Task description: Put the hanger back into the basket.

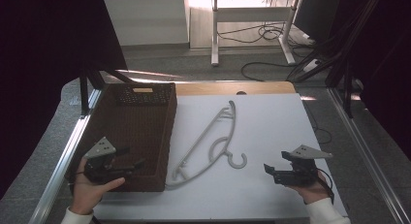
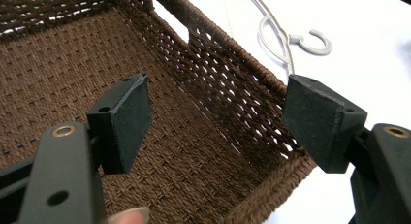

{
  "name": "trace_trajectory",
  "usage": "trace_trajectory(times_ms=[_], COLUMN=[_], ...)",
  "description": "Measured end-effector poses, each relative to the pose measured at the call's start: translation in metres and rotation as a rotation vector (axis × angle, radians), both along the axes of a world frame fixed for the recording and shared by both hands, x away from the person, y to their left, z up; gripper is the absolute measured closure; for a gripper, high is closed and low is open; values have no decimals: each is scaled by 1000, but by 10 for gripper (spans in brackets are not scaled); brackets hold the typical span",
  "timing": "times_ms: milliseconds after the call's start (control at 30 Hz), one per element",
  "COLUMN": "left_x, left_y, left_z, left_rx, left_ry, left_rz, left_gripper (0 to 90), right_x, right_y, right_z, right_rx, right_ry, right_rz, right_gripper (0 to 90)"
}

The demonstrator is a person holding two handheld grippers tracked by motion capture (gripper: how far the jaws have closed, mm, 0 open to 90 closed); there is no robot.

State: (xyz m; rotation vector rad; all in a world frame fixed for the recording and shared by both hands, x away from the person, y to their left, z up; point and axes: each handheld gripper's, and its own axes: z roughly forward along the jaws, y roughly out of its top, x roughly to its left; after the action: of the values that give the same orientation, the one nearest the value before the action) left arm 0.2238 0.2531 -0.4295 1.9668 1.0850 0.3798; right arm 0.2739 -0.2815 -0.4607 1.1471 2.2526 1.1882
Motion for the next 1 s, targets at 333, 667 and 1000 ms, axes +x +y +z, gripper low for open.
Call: trace_trajectory(times_ms=[333,667,1000], left_x=[-1,-11,-10], left_y=[-4,-8,-12], left_z=[2,10,12], left_rx=[2,-5,-22], left_ry=[-9,-12,20], left_rz=[-17,-40,-46], left_gripper=[257,260,264], right_x=[-5,-5,-1], right_y=[-4,-2,-5], right_z=[0,0,-1], right_rx=[-17,-20,-7], right_ry=[16,15,19], right_rz=[-13,-20,-16], right_gripper=[200,216,229])
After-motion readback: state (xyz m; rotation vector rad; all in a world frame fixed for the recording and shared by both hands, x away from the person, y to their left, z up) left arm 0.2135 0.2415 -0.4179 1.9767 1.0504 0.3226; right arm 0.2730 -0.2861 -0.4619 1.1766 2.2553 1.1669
